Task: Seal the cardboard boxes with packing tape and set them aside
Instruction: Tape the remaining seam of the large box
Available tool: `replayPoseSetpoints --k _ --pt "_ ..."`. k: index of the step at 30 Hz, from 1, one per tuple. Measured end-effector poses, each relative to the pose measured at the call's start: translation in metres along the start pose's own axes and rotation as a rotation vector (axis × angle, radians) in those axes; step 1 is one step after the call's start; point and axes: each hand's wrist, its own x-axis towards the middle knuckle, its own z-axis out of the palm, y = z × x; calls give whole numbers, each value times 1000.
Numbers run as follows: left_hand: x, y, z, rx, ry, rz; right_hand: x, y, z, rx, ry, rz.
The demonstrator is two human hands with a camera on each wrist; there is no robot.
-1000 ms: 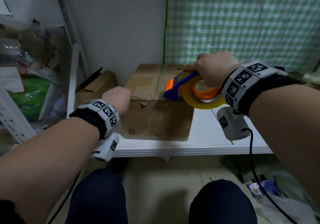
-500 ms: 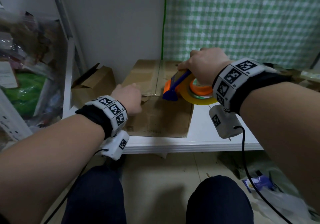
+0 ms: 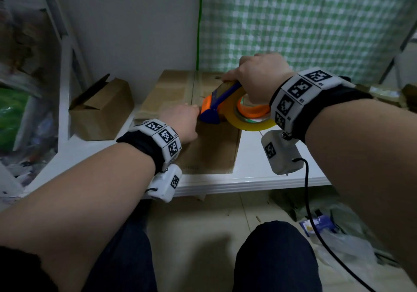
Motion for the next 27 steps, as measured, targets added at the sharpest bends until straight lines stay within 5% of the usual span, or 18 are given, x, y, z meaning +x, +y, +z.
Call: replayPoseSetpoints --k 12,27 --pt "-4 -39 -7 38 -16 -135 16 -33 -12 82 78 33" --pt "6 -39 -6 152 -103 -118 -32 22 54 186 6 127"
